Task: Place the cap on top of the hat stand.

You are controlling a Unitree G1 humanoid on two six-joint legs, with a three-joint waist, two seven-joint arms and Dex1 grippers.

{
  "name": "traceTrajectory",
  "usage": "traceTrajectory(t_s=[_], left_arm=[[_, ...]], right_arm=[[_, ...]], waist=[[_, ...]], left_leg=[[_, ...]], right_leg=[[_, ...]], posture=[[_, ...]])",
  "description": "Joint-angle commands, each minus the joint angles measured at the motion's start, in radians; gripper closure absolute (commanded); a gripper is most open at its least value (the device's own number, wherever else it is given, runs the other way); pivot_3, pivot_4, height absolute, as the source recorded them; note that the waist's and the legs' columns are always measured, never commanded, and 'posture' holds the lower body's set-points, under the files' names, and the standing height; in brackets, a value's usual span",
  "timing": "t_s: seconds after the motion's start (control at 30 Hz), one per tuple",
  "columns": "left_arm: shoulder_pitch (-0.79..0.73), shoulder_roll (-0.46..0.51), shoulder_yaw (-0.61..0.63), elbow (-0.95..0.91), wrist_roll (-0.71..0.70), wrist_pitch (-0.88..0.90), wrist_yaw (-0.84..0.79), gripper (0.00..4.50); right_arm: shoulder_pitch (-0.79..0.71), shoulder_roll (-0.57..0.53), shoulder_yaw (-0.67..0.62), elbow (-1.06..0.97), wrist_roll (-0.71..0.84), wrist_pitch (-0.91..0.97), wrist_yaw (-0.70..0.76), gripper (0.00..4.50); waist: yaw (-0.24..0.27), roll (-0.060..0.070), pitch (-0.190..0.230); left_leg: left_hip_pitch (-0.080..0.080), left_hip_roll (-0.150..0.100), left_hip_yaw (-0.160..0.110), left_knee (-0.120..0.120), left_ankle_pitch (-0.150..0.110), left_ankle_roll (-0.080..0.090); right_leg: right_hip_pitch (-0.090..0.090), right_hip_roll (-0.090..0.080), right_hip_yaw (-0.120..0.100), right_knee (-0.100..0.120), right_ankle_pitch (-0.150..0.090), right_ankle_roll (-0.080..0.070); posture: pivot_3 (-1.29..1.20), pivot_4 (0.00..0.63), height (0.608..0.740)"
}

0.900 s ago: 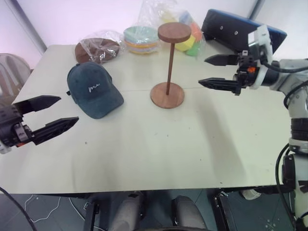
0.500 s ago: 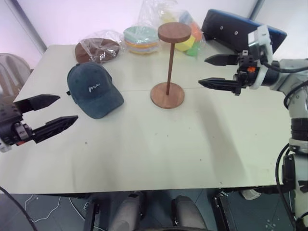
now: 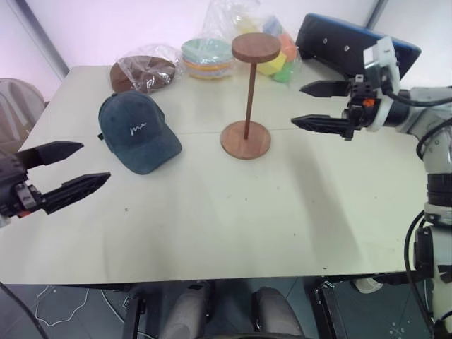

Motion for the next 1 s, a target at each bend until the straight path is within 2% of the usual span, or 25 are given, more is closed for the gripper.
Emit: traceTrajectory(t_s=[0.03,0.23,0.37,0.5,0.6,0.77,0.9,1.0], left_arm=[[0.002,0.017,0.042,-0.011,0.007,-0.006,-0.004,0.05],[0.060,0.005,0.008,-0.048,0.109,-0.048,-0.019,0.05],[0.078,-0.036,-0.096,-0.084,0.247,-0.143,0.032,0.05],[0.088,-0.094,-0.303,-0.092,0.509,-0.326,0.139,0.05],[0.076,-0.150,-0.422,-0.061,0.650,-0.434,0.209,0.05],[0.063,-0.220,-0.613,0.088,0.946,-0.682,0.325,0.05],[0.014,-0.269,-0.739,0.209,1.170,-0.862,0.461,0.05],[-0.004,-0.294,-0.781,0.266,1.254,-0.940,0.511,0.05]], right_arm=[[-0.014,-0.009,-0.023,-0.025,0.013,-0.009,0.006,0.00],[-0.007,-0.004,-0.022,-0.031,0.014,-0.009,0.006,0.00],[-0.002,0.003,-0.020,-0.033,0.015,-0.009,0.002,0.00],[0.010,0.011,-0.024,-0.047,0.019,-0.005,-0.007,0.00],[0.023,0.013,-0.029,-0.065,0.024,0.001,-0.015,0.00],[0.041,0.010,-0.037,-0.088,0.034,0.015,-0.028,0.00],[0.054,0.002,-0.042,-0.109,0.045,0.029,-0.037,0.00],[0.059,-0.002,-0.044,-0.123,0.051,0.039,-0.043,0.00]], waist=[[0.000,0.000,0.000],[0.000,0.000,0.000],[0.002,0.001,0.000],[0.003,0.000,0.000],[0.003,0.000,0.000],[0.004,0.000,0.000],[0.005,0.000,0.000],[0.005,0.000,0.000]], left_leg=[[0.000,0.000,0.000,0.000,0.000,0.000],[0.000,0.000,0.000,0.000,0.000,0.000],[0.000,0.000,0.000,0.000,0.000,0.000],[0.000,0.000,0.001,0.000,0.000,0.000],[0.000,0.000,0.001,-0.001,0.000,0.000],[0.000,0.000,0.001,-0.001,0.000,0.000],[0.000,-0.001,0.001,-0.001,0.000,0.000],[0.000,-0.001,0.001,-0.001,0.000,0.000]], right_leg=[[0.000,0.000,0.000,0.000,0.000,0.000],[0.000,0.000,0.000,0.000,0.000,0.000],[0.000,0.000,0.000,0.000,0.000,0.000],[0.001,0.000,0.000,0.000,0.000,0.000],[0.000,-0.001,0.000,-0.001,0.000,0.000],[0.000,0.000,0.000,-0.001,0.000,0.000],[0.000,0.000,0.000,-0.001,0.000,0.000],[0.000,-0.001,0.000,0.000,0.000,0.001]], posture=[[0.00,0.150,0.740],[0.00,0.150,0.740],[0.00,0.150,0.740],[0.00,0.150,0.740],[0.00,0.150,0.740],[0.00,0.150,0.740],[0.00,0.150,0.740],[0.00,0.150,0.740]])
